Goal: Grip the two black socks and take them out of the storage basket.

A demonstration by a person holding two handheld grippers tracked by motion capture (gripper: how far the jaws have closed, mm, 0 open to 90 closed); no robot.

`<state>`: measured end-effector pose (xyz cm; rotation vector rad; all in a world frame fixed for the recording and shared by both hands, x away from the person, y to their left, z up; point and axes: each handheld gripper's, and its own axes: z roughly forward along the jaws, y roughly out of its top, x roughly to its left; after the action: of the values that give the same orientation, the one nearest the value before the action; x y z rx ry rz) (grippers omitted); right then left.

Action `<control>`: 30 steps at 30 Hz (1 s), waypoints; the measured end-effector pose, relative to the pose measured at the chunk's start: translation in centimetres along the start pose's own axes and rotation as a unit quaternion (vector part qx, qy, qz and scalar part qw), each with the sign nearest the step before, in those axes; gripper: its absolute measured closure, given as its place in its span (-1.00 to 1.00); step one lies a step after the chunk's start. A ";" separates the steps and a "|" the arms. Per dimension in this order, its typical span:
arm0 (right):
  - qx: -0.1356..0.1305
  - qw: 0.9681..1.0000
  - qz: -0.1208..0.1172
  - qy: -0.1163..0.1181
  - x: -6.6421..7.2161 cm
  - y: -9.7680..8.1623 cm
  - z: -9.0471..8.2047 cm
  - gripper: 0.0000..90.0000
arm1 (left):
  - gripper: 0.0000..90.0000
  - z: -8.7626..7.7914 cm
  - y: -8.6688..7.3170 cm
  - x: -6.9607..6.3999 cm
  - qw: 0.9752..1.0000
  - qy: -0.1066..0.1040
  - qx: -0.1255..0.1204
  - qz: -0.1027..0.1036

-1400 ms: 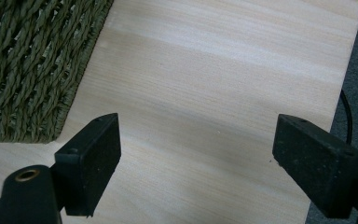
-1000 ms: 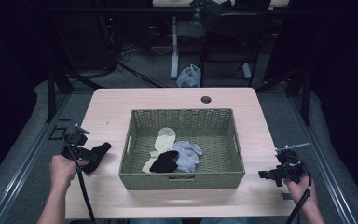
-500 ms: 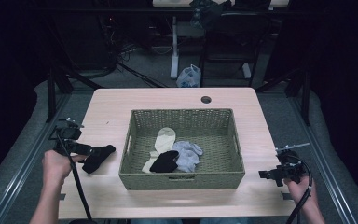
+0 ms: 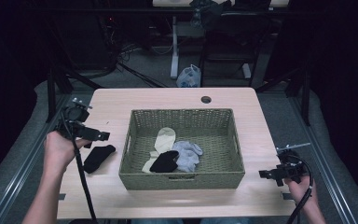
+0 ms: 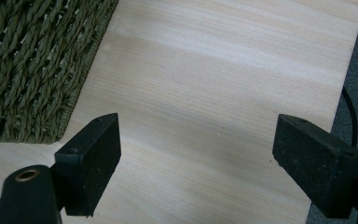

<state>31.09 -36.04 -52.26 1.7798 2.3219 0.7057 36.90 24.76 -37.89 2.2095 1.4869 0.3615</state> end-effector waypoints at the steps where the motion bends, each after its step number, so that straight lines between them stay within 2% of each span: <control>1: -0.007 1.000 0.006 0.001 0.1 -0.1 0.1 -0.67 | -0.99 0.0 0.4 -0.4 1.000 -0.002 -0.002 0.005; 2: -0.007 1.000 0.006 0.001 0.1 -0.1 0.1 -0.67 | -0.99 0.0 0.4 -0.4 1.000 -0.002 -0.002 0.005; 7: 0.001 1.000 -0.001 -0.002 0.3 0.1 0.0 -0.67 | -0.99 0.3 2.3 -3.0 0.999 -0.014 -0.004 0.039; 9: 0.002 1.000 0.000 -0.003 0.3 0.1 0.1 -0.67 | -0.99 0.4 2.6 -3.4 0.999 -0.017 -0.003 0.045; 14: 0.002 1.000 0.001 -0.003 0.2 0.1 0.0 -0.67 | -0.99 1.4 3.6 -5.3 0.997 -0.027 0.006 0.068; 15: 0.002 1.000 -0.001 -0.002 0.2 0.0 0.0 -0.67 | -0.99 1.9 3.9 -6.0 0.996 -0.033 0.011 0.077; 16: -0.006 1.000 0.005 -0.001 0.2 0.0 0.1 -0.67 | -0.99 2.2 4.1 -6.4 0.996 -0.033 0.011 0.080; 20: 0.000 1.000 0.000 -0.001 0.2 0.0 0.0 -0.67 | -0.99 3.0 4.5 -7.4 0.995 -0.040 0.020 0.088; 21: 0.000 1.000 0.000 0.000 0.2 0.0 0.0 -0.67 | -1.00 3.6 4.8 -7.9 0.994 -0.043 0.027 0.096; 25: 0.000 1.000 0.000 -0.001 0.2 0.0 0.0 -0.67 | -1.00 4.5 4.9 -8.8 0.993 -0.049 0.033 0.105; 26: 0.000 1.000 0.000 -0.001 0.2 0.0 0.0 -0.67 | -0.99 5.1 4.9 -9.4 0.991 -0.053 0.040 0.113; 27: 0.000 1.000 0.000 -0.001 0.2 0.0 0.0 -0.67 | -0.99 5.1 4.9 -9.4 0.991 -0.053 0.040 0.113; 30: -0.001 1.000 0.000 -0.001 0.2 0.0 0.0 -0.67 | -0.99 6.5 4.9 -10.3 0.989 -0.061 0.054 0.123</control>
<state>31.04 -35.85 -52.19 1.7798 2.3175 0.7058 39.80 12.30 -40.74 2.4617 1.1974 0.2217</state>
